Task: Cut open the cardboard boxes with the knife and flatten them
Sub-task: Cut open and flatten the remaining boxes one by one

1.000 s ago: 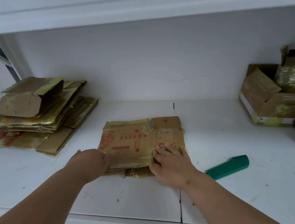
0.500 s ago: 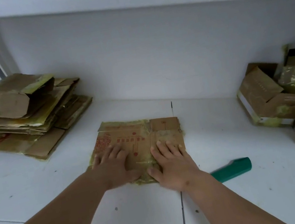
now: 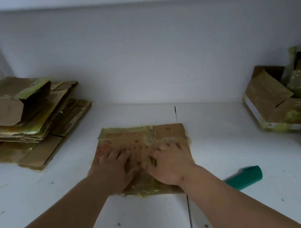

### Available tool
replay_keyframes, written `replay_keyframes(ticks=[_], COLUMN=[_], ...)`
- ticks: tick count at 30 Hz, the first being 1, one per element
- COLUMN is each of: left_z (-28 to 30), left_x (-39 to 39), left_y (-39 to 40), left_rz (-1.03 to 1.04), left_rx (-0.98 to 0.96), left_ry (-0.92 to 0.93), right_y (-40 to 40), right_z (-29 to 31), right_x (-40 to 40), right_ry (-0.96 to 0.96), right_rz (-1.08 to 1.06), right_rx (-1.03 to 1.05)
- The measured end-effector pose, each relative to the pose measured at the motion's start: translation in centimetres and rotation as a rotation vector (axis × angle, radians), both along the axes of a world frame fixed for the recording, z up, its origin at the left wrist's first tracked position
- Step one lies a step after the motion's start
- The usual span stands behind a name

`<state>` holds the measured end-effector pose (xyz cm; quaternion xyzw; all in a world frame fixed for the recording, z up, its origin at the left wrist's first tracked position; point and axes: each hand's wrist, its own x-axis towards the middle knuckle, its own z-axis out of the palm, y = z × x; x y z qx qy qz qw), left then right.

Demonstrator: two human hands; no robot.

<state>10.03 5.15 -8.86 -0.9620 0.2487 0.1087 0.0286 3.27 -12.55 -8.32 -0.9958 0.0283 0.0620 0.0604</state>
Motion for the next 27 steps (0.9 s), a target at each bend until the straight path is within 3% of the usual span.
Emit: replay_keyframes(ticks=[2, 8, 13, 20, 27], left_z=[0.3, -1.4, -0.8, -1.5, -2.2], left_x=[0.9, 1.3, 2.6, 2.8, 1.4], left_y=[0.2, 0.6, 2.2, 2.2, 1.4], left_rz=[0.003, -0.002, 0.082, 0.133, 0.094], left_rx=[-0.063, 0.017, -0.048, -0.04, -0.049], left_ry=[-0.051, 0.068, 0.069, 0.095, 0.063], right_y=[0.1, -0.8, -2.0, -2.4, 1.4], right_z=[0.1, -1.6, 0.0, -1.3, -2.2], right_x=[0.7, 1.2, 1.6, 1.2, 0.2], right_ry=[-0.06, 0.192, 0.075, 0.154, 0.142], right_rz=[-0.02, -0.061, -0.156, -0.239, -0.148], right_rx=[0.0, 0.034, 0.067, 0.006, 0.029])
